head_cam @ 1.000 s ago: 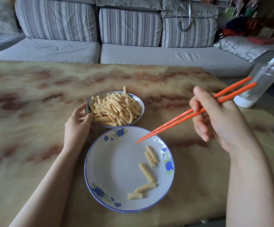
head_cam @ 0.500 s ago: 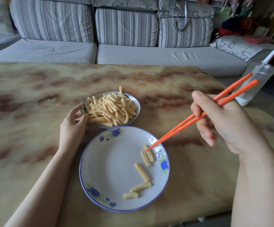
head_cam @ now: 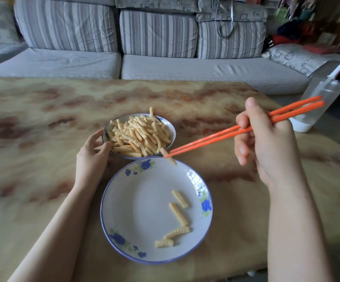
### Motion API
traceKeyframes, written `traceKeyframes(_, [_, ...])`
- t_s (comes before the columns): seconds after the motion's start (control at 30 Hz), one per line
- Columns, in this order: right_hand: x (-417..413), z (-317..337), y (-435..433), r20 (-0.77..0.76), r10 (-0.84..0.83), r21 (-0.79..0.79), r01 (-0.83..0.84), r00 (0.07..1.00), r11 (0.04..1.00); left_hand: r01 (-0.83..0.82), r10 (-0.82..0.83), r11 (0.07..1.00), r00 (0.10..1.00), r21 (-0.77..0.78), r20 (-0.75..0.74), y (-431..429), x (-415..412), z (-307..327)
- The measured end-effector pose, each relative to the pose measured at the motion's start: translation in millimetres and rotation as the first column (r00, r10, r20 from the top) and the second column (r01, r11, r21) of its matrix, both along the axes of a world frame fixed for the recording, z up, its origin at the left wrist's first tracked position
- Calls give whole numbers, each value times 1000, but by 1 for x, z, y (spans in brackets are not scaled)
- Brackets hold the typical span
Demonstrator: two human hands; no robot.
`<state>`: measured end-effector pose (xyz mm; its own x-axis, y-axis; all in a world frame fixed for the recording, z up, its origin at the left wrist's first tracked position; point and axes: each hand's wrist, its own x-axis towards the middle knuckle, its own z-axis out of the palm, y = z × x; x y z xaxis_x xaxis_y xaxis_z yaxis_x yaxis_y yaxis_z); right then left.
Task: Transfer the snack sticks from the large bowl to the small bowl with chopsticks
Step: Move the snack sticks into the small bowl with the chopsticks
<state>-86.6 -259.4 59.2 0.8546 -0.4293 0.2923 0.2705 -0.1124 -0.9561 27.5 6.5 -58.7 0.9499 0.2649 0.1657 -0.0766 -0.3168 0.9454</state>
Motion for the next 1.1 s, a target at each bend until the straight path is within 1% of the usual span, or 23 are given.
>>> traceKeyframes(0.13, [14,-8,15,101,-122,124,109,987,986,1,-1,1000,1000,5,3,0,0,0])
traceKeyframes(0.3, [31,-24,33,108,-176,139,160,978,977,-3,3,1000,1000,2,3,-1,0,0])
traceKeyframes(0.5, [41,-38,42,66,-142,113,134,988,984,-10,10,1000,1000,-3,3,-1,0,0])
traceKeyframes(0.67, [40,-37,37,75,-120,88,114,990,990,-4,4,1000,1000,-9,0,-1,0,0])
traceKeyframes(0.93, [26,-21,23,114,-107,130,92,988,987,-2,2,1000,1000,-1,1,-1,-2,2])
traceKeyframes(1.03, [17,-13,14,90,-42,83,35,995,996,-1,1,1000,1000,-12,9,-2,-3,3])
traceKeyframes(1.1, [8,-6,5,43,39,5,-39,998,999,-2,2,1000,1000,-14,12,-2,-4,4])
